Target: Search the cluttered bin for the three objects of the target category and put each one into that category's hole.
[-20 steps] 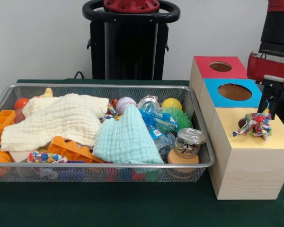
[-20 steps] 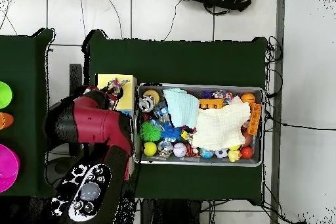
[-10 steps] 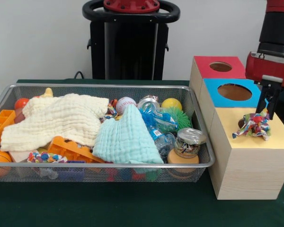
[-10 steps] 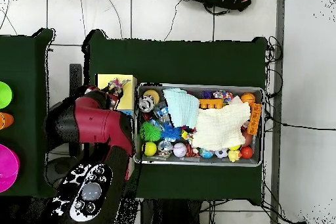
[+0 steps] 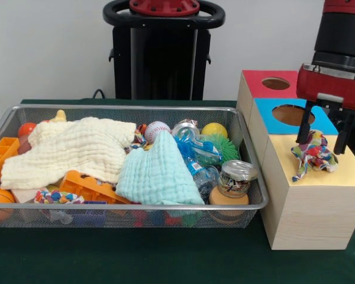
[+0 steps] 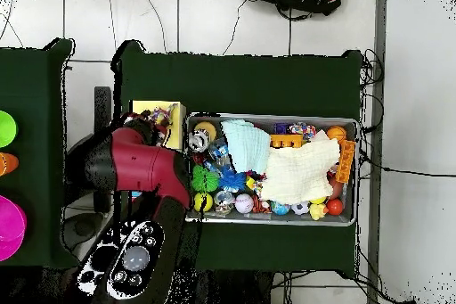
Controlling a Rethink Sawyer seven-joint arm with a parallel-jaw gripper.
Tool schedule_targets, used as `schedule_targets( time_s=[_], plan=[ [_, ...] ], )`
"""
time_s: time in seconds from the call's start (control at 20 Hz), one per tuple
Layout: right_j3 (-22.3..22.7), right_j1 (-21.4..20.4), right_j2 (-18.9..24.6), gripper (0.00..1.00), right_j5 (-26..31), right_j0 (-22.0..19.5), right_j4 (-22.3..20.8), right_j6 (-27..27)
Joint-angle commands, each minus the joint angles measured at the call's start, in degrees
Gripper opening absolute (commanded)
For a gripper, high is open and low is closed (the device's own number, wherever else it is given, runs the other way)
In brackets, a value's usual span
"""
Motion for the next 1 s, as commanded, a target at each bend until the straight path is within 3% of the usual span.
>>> schedule_targets(
  time_s=[0.05, 0.75, 1.0],
  plan=[
    [8.7, -0.6, 6.4, 1.00, -3.6, -2.3, 1.4, 12.4],
    [9.6, -0.7, 6.7, 1.00, -4.5, -2.0, 2.2, 13.1],
    [5.9, -1.7, 3.1, 1.00, 3.7, -0.2, 3.6, 13.9]
  ],
)
